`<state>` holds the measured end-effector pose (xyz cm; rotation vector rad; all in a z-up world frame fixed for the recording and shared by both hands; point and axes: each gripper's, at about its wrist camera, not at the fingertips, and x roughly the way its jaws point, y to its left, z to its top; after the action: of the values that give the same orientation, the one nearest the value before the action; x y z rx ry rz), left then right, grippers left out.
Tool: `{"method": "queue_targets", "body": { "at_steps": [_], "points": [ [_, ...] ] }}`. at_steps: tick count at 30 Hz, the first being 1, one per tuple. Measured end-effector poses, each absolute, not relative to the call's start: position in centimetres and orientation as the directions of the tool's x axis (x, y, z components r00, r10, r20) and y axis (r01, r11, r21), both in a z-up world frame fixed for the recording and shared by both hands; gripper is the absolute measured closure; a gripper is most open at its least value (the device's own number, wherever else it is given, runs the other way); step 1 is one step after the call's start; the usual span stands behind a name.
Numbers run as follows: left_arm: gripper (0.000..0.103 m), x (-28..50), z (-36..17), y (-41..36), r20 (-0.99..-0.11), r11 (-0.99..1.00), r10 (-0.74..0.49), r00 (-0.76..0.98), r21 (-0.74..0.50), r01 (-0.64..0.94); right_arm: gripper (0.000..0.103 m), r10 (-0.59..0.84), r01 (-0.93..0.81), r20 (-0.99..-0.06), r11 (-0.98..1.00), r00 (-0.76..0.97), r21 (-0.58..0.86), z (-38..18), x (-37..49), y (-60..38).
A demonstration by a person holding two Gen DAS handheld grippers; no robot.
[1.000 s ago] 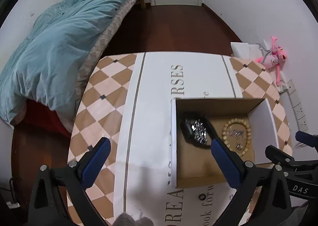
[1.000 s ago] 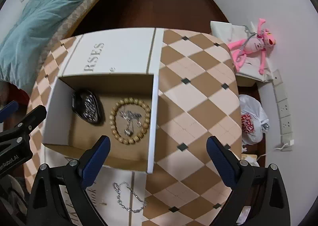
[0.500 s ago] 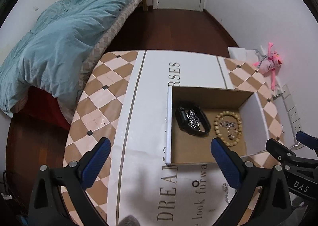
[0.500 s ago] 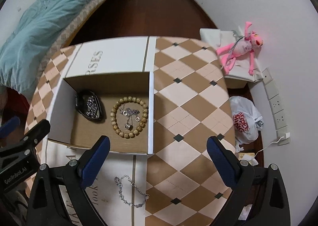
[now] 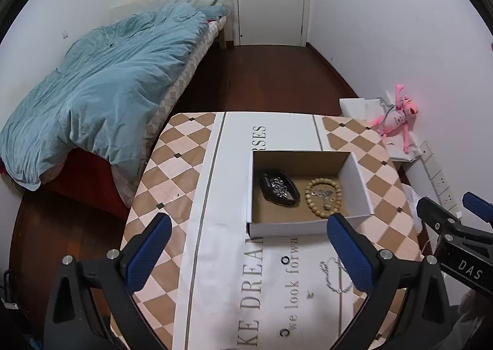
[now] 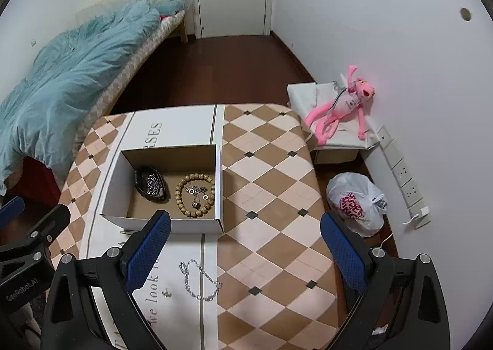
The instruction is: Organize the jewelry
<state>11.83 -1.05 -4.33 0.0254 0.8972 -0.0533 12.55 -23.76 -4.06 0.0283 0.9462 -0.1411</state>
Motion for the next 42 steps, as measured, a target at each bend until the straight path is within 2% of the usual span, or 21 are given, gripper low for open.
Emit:
{"method": "queue_targets", "body": {
  "at_steps": [11, 15, 20, 26, 29, 31, 37, 38, 39, 42],
  "points": [
    [0.000, 8.4, -1.3, -1.4, -0.745, 0.997, -0.065, 0.664, -0.026, 0.069, 0.004, -0.099, 0.140, -0.749, 0.990, 0.655, -0.008, 0.2, 8.0, -23.6],
    [0.000, 8.3, -1.5, -1.1, -0.739, 1.000, -0.012, 0.673, 0.004, 0.023, 0.004, -0.069, 0.135, -0.764, 0.991, 0.642, 0.024, -0.1, 7.7, -24.0],
    [0.000, 8.9, -5.4, 0.0, -0.778, 0.999, 0.040, 0.627, 0.029, -0.028, 0.004, -0.027, 0.141, -0.849, 0.988, 0.527, 0.056, -5.8, 8.4, -24.8],
    [0.000, 9.0, -12.9, 0.7, -0.851, 0.991, 0.131, 0.508, 0.116, -0.062, 0.005, 0.052, 0.135, -0.930, 0.985, 0.363, 0.108, -16.0, 9.5, -25.1],
    [0.000, 9.0, -15.8, 1.0, -0.877, 0.988, 0.157, 0.455, 0.139, -0.072, 0.018, 0.058, 0.124, -0.940, 0.987, 0.335, 0.105, -19.3, 10.0, -24.4],
    [0.000, 9.1, -17.0, 1.3, -0.888, 0.987, 0.162, 0.429, 0.141, -0.081, 0.022, 0.048, 0.115, -0.945, 0.989, 0.324, 0.090, -20.6, 10.3, -23.7],
    [0.000, 9.3, -17.8, 1.2, -0.891, 0.984, 0.180, 0.417, 0.160, -0.083, 0.047, -0.024, 0.041, -0.933, 0.999, 0.358, -0.010, -21.5, 10.7, -21.4],
    [0.000, 9.3, -17.8, 1.1, -0.890, 0.983, 0.184, 0.418, 0.164, -0.083, 0.067, -0.024, 0.036, -0.927, 0.999, 0.374, -0.011, -21.3, 10.3, -21.2],
    [0.000, 9.3, -17.8, 1.1, -0.890, 0.983, 0.184, 0.417, 0.165, -0.082, 0.096, -0.025, 0.032, -0.926, 0.999, 0.377, -0.014, -21.3, 10.2, -21.1],
    [0.000, 9.4, -18.0, 0.6, -0.897, 0.985, 0.172, 0.407, 0.157, -0.072, 0.100, 0.006, 0.031, -0.928, 0.999, 0.374, 0.019, -21.2, 9.8, -21.3]
  ]
}}
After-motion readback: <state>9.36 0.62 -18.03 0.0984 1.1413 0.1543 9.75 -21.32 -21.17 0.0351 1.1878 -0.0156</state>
